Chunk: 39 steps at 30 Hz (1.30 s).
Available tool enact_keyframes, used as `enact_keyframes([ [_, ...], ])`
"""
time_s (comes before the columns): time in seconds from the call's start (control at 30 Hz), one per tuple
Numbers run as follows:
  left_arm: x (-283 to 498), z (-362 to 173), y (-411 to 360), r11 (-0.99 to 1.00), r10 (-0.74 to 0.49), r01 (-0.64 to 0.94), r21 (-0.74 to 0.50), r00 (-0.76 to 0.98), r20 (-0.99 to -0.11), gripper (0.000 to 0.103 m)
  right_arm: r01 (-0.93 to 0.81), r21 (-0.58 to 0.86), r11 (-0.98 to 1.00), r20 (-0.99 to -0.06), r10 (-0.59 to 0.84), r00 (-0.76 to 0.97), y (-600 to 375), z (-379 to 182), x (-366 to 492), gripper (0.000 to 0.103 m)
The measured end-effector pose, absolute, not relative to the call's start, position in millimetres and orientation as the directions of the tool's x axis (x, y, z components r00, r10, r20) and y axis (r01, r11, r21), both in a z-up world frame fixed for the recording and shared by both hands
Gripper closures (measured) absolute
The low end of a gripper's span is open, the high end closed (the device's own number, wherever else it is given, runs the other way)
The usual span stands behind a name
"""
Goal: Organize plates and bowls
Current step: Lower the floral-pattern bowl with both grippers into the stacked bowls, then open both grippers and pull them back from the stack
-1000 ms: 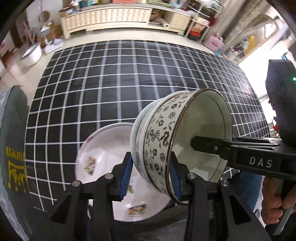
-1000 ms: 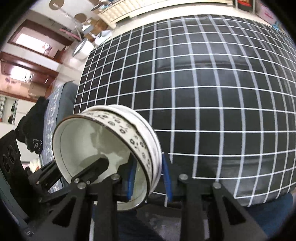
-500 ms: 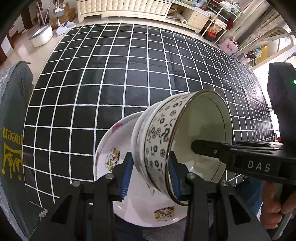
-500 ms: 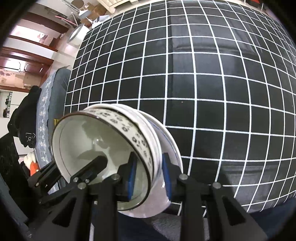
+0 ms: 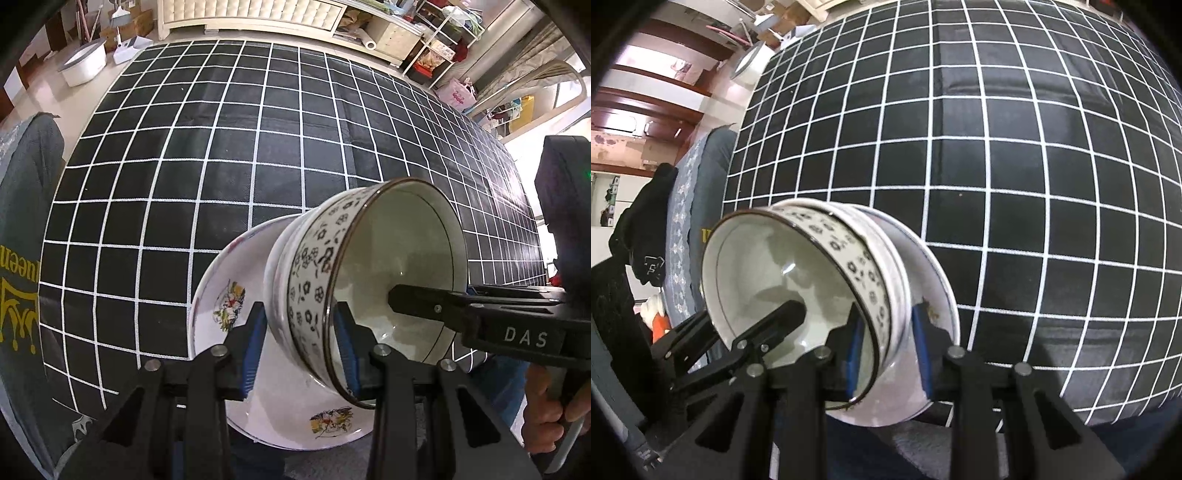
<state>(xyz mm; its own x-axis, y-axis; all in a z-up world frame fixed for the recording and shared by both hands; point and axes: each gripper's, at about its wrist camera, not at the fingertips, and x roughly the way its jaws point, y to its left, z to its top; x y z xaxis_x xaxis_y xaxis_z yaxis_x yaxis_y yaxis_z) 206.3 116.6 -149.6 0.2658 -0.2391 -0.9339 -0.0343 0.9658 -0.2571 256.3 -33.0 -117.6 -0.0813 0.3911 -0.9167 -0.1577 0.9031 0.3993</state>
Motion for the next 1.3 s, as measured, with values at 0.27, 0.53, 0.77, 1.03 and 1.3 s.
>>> enact_keyframes([
  [0.27,198.3,-130.6,116.2,0.977,-0.189,-0.038,-0.212,0.32,-0.928,0.068,-0.191,0.38,0.905,-0.921,0.389,0.006,-46.7,-95.3,249.3,0.071],
  [0.53,155.2,-70.3,107.6,0.991,-0.08,-0.053,-0.126,0.526,-0.847,0.066,-0.234,0.372,0.898,-0.902,0.409,0.135,-55.9,-51.4,222.0,0.071],
  [0.77,107.3,-32.8,76.4,0.993,-0.066,-0.033,-0.117,0.659,-0.749,0.063,-0.333,0.317,0.888,-0.836,0.427,0.344,-73.9,1.7,173.8,0.071],
  [1.03,54.5,-13.4,35.0,0.997,-0.069,0.027,-0.073,0.747,-0.662,0.062,-0.351,0.24,0.905,-0.673,0.416,0.611,-121.7,43.2,101.0,0.057],
  [1.3,17.1,-0.1,9.2,0.998,-0.058,0.051,-0.028,0.812,-0.581,0.062,-0.307,0.11,0.945,-0.57,0.313,0.76,-148.6,64.9,57.7,0.029],
])
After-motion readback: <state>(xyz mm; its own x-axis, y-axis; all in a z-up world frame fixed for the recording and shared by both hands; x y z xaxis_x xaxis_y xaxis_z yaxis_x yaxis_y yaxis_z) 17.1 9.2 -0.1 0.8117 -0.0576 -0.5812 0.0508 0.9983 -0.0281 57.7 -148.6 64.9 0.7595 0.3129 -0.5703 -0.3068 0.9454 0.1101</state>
